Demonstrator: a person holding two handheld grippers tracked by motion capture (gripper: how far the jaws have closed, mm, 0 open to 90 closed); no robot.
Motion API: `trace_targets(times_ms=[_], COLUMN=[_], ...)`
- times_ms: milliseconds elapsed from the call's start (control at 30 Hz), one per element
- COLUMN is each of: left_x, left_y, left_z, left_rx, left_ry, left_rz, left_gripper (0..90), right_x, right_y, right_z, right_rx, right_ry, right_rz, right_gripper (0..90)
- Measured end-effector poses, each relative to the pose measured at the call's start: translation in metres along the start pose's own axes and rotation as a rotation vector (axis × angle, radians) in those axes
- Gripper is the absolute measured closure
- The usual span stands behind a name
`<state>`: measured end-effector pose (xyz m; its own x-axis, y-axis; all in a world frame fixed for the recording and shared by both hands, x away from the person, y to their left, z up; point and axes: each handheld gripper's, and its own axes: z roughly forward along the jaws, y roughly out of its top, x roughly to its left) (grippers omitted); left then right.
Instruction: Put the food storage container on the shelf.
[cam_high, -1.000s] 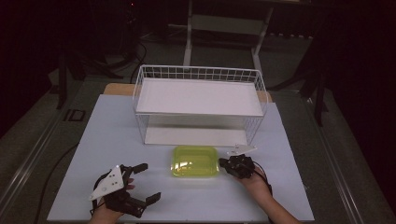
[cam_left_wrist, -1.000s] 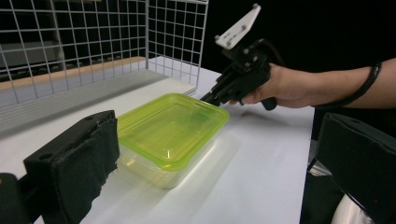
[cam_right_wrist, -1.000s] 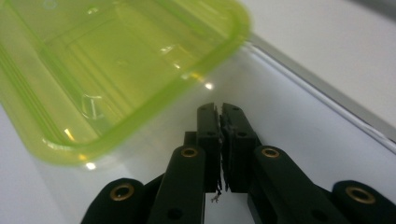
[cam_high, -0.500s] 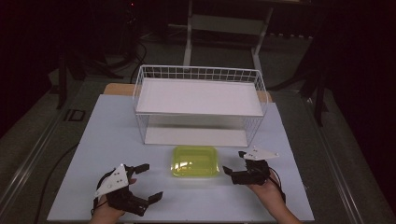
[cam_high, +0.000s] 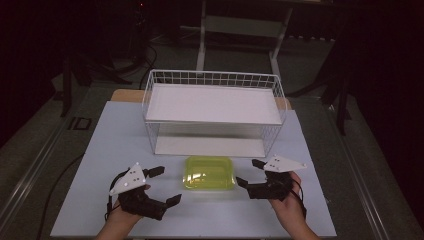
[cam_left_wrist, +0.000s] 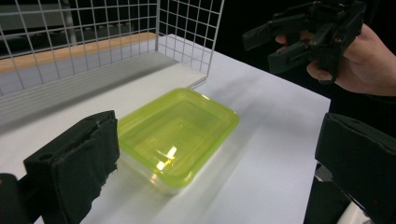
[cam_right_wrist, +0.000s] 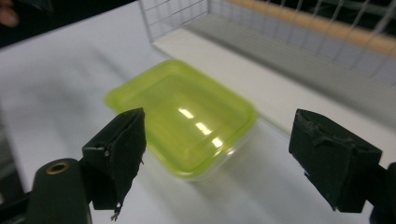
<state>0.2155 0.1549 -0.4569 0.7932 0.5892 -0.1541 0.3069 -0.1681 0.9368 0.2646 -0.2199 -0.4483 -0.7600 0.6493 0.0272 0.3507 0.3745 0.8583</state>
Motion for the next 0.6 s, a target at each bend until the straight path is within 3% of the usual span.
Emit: trace_targets(times_ms=[67,267,300,400,533,600], left_x=[0.001,0.011,0.015,0.019,0.026,0.028], left_y=[0.002,0.013,0.014,0.013,0.012,0.010], left_z=[0.001,0.018,0.025,0.034,0.045,0.049], left_rx=[0.002,0.030,0.031,0.037,0.067,0.061], left_ry=[0.001,-0.004,-0.015,0.001,0.016,0.035], left_rz=[0.001,-0.034,-0.070,-0.091,-0.134,-0.154], left_gripper=[0.4,0.5,0.5,0.5,0.5,0.5], right_x=[0.001,-0.004,-0.006,-0.007,-0.008,-0.011], right_y=[0.003,0.009,0.010,0.011,0.012,0.011], right_z=[0.000,0.008,0.014,0.020,0.029,0.033], right_rx=[0.000,0.016,0.054,0.072,0.079,0.084], right_ry=[-0.007,0.020,0.009,0.010,-0.031,-0.019], right_rz=[-0.020,0.055,0.093,0.121,0.173,0.203], right_gripper=[17.6,13.7,13.1,11.4,11.5,11.9])
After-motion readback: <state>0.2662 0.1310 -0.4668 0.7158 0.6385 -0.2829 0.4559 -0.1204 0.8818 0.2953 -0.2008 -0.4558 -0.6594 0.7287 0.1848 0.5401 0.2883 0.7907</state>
